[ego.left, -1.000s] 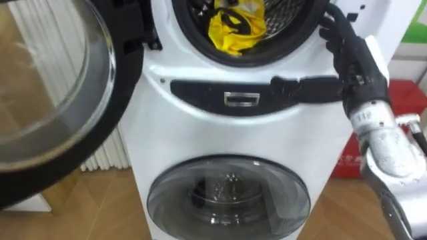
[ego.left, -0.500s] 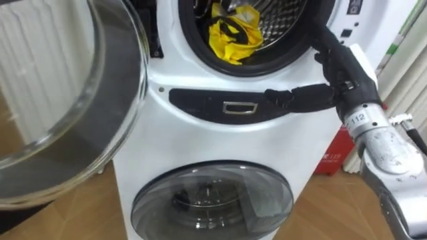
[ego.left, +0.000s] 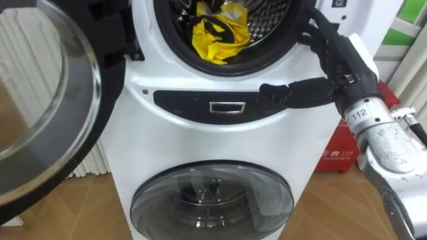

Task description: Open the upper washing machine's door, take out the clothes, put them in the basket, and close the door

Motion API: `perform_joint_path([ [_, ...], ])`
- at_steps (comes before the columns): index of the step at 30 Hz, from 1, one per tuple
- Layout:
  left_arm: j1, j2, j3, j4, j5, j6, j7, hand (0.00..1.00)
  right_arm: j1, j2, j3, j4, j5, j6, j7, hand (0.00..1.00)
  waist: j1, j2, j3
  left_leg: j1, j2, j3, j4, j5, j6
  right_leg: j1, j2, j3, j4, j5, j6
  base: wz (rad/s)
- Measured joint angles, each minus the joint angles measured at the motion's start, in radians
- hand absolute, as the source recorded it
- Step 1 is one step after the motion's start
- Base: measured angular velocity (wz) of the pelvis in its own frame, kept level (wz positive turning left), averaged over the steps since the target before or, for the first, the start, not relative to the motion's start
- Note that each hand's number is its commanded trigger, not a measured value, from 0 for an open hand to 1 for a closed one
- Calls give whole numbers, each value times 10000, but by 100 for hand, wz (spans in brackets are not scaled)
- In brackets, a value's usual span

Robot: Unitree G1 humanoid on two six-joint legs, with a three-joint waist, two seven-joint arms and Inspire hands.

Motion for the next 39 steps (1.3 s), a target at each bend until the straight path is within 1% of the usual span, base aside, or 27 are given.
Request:
perform_joint_path([
  [1,-68,-33,-1,-8,-15,-1,6,0,0,-50,0,-54,-3,-1,32,0,-40,-4,-1,-6,52,185,-30,-2,-4,1,2,-38,17,15,-95,11],
  [2,-92,-57,-1,-12,-15,-3,6,0,0,-97,0,-84,-15,-2,79,0,-47,-10,-4,-6,93,352,-61,-3,-2,1,5,-43,16,11,-118,12],
  [3,-132,-103,-2,-15,-14,-3,6,0,0,-244,-3,-163,-20,-2,191,0,-100,-27,-2,-7,141,583,-118,-2,0,9,8,-64,21,-1,-163,5],
  [4,-151,-139,2,-15,-13,-2,6,0,0,-363,-4,-246,-120,-1,329,0,-101,-59,-3,0,165,664,-156,-3,0,10,22,-53,27,-6,-188,0],
  [8,-210,-191,2,-9,-93,-2,6,0,6,-546,7,-437,-248,16,735,0,-125,-108,4,15,195,698,-197,-34,-44,13,59,-42,0,-24,-240,-2],
  [10,-238,-187,2,-7,-111,-2,5,0,25,-654,13,-700,-344,206,922,0,-135,-122,2,18,204,709,-217,-42,-55,18,63,-61,-41,-34,-256,0],
  [11,-237,-186,2,-8,-118,-2,6,0,25,-668,13,-748,-411,223,975,0,-142,-131,1,13,223,798,-229,-45,-55,21,64,-72,-65,-36,-259,5],
  [12,-235,-183,10,-12,-119,-1,5,0,66,-697,8,-845,-598,248,1070,0,-183,-156,0,-2,272,1040,-243,-56,-39,31,67,-108,-135,-51,-268,6],
  [15,-229,-166,20,-46,-95,33,5,0,443,-933,9,-1410,-1014,347,1380,0,-186,-279,-75,5,255,1024,-302,-88,-42,52,68,-126,-147,-83,-272,2],
  [17,-299,-103,8,-57,-110,70,4,0,584,-1017,17,-1662,-1297,378,1704,0,-278,-350,-61,63,228,964,-285,-145,-47,161,81,-179,-207,-83,-273,5],
  [20,-352,-90,3,-58,-118,78,4,0,608,-1026,93,-1822,-1640,442,2121,0,-365,-352,-60,146,224,959,-268,-207,-48,298,93,-173,-318,-80,-274,1],
  [22,-425,-90,3,-58,-118,82,3,0,705,-1026,142,-2016,-1903,566,2635,0,-364,-341,-53,164,235,963,-141,-320,-46,381,120,-137,-341,-93,-270,0],
  [25,-484,-93,4,-59,-114,87,-2,0,745,-1035,98,-2164,-2165,658,2978,0,-375,-333,-49,158,238,958,-59,-382,-43,452,141,-137,-414,-95,-266,0],
  [32,-488,-90,4,-62,-305,93,-29,0,779,-1067,-46,-2470,-2389,672,3563,0,-392,-299,-44,184,236,939,-118,-406,-46,478,152,-127,-488,-95,-267,0],
  [35,-487,-90,7,-102,-296,56,-60,0,780,-1096,-108,-2643,-2506,668,3891,0,-394,-262,-39,182,237,945,-135,-411,-53,479,152,-125,-506,-100,-275,0],
  [39,-509,-77,37,-118,-296,-145,-232,0,790,-1112,305,-3030,-2569,625,4893,0,-260,-238,-33,178,217,899,-139,-430,-55,485,148,-142,-505,-107,-280,3],
])
